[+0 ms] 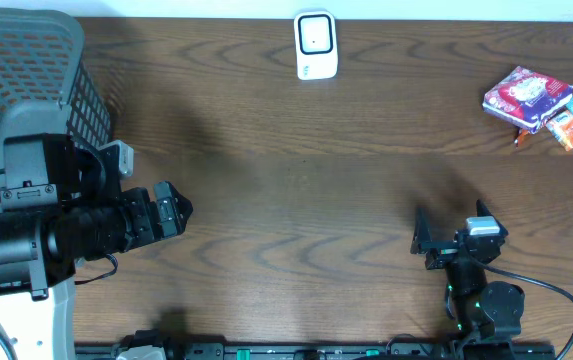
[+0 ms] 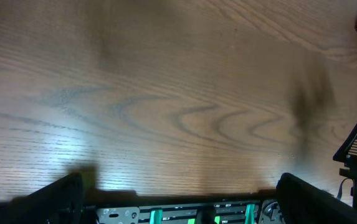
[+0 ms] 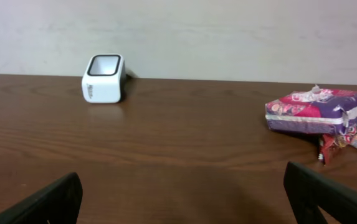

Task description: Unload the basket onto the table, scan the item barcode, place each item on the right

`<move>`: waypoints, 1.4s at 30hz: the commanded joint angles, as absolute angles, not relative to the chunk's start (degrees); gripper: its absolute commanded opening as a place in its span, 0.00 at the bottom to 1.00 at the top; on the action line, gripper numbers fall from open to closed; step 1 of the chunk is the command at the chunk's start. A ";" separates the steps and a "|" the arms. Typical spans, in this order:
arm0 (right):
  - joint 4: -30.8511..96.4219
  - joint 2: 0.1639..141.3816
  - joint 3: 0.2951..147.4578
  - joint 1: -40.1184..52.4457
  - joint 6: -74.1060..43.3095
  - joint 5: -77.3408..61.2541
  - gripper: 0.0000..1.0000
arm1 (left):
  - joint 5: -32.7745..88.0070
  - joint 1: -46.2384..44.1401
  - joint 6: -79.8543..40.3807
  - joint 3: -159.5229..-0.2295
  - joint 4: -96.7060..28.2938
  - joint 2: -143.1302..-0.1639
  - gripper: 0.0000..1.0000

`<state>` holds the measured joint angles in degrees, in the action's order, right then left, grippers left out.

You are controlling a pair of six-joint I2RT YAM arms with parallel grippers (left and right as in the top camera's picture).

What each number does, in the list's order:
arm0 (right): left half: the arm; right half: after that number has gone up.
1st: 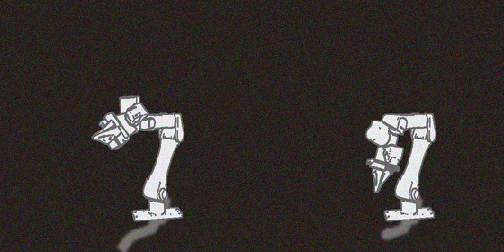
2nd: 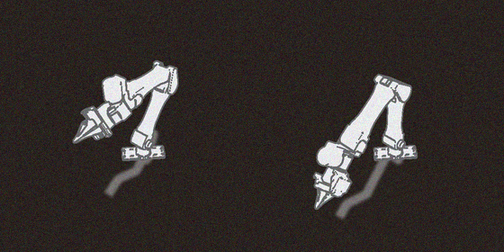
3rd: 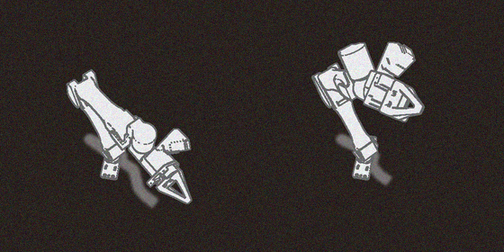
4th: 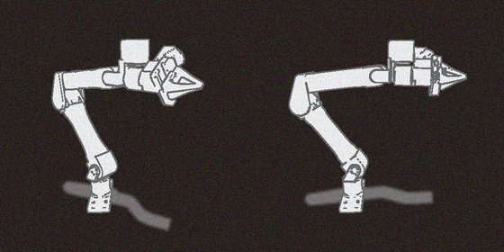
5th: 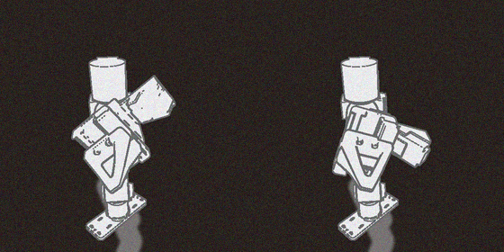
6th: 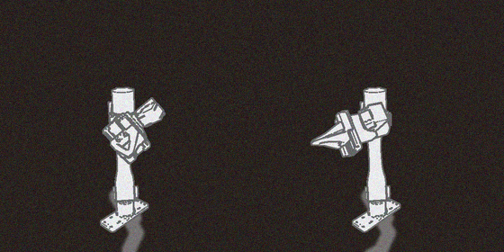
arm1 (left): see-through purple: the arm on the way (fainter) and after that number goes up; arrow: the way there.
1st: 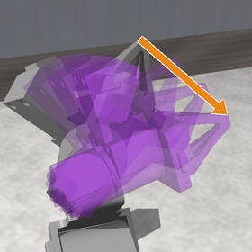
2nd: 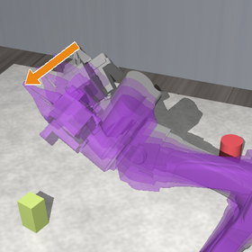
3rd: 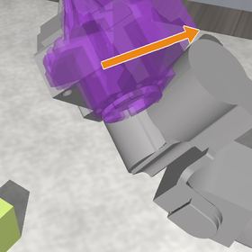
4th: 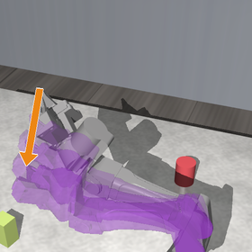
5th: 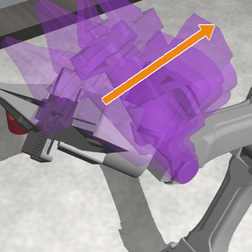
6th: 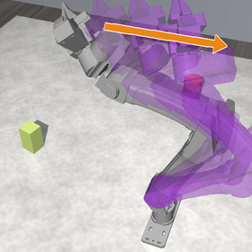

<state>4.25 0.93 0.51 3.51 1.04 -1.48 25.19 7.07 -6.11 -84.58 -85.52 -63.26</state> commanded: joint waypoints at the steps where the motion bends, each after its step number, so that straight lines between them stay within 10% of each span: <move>1: 4.58 0.32 0.36 3.70 2.35 -0.30 0.99 | 25.45 7.27 -5.82 -84.49 -85.67 -63.33 0.98; 42: 4.40 0.32 0.36 3.70 2.22 -1.19 0.99 | 25.45 7.27 -5.82 -84.49 -85.67 -63.33 0.98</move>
